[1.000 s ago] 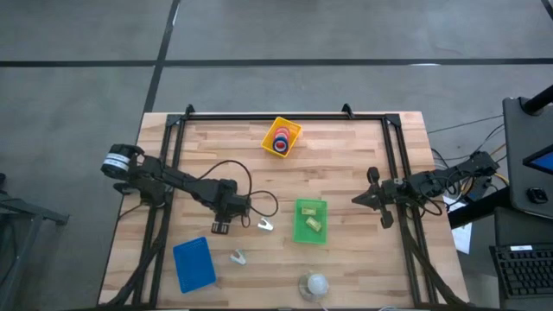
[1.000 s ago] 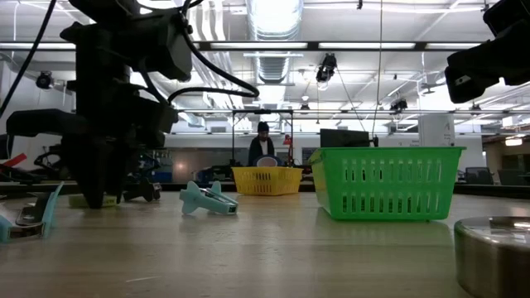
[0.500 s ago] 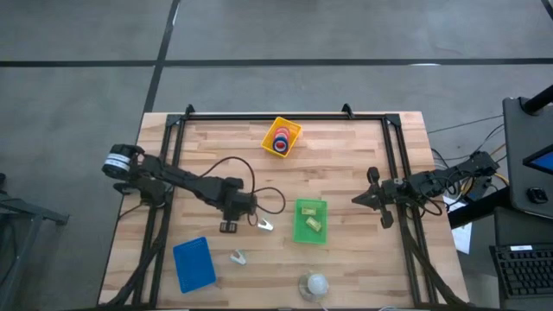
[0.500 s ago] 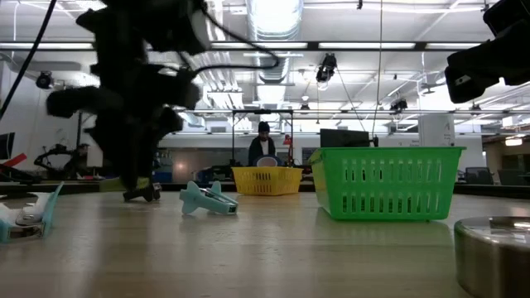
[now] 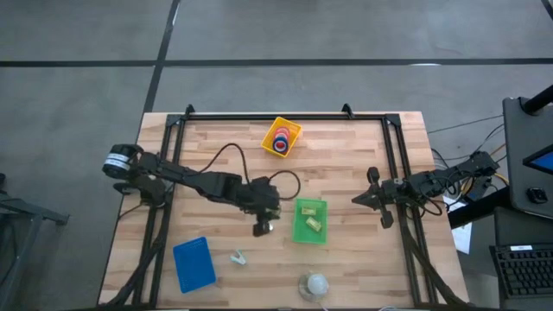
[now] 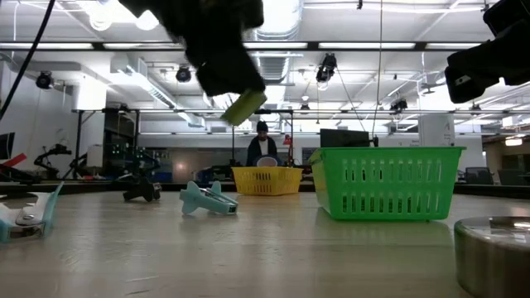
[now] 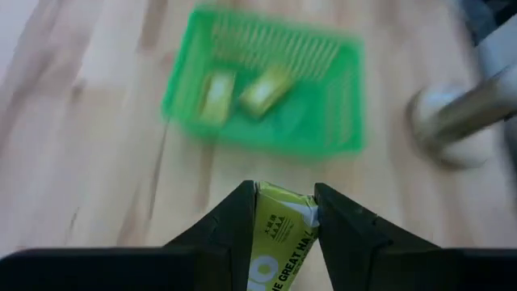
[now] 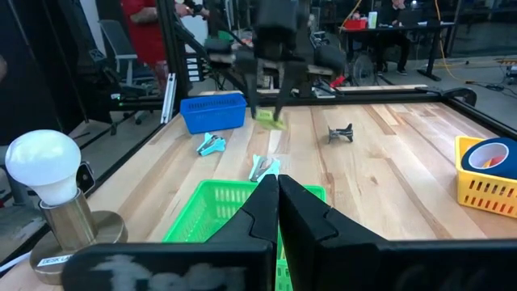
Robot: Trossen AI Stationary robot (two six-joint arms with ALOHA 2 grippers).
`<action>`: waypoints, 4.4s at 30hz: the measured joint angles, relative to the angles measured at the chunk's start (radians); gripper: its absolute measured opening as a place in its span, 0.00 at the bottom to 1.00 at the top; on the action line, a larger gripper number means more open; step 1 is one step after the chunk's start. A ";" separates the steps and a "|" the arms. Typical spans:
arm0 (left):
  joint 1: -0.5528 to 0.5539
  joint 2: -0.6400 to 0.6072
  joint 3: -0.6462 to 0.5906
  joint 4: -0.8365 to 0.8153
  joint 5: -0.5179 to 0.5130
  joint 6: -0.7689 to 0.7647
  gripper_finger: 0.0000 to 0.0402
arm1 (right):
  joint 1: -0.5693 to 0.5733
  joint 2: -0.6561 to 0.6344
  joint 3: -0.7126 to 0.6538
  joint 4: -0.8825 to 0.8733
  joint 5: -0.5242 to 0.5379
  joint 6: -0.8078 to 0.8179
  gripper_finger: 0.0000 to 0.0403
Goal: Pick and place Stapler, Stapler remover, tape
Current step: Put the green staple box into the green bin, then put the right light blue stapler into the blue bin
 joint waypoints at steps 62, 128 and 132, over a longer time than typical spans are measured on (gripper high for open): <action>0.038 0.438 0.335 0.290 0.079 0.008 0.58 | 0.000 0.011 0.000 0.000 0.000 0.000 0.02; 0.017 0.132 -0.063 -0.093 -0.015 0.101 0.58 | 0.000 0.026 0.000 0.000 -0.001 0.000 0.02; 0.017 0.132 -0.074 -0.081 -0.014 0.100 0.57 | 0.000 0.026 0.000 0.000 -0.001 0.000 0.02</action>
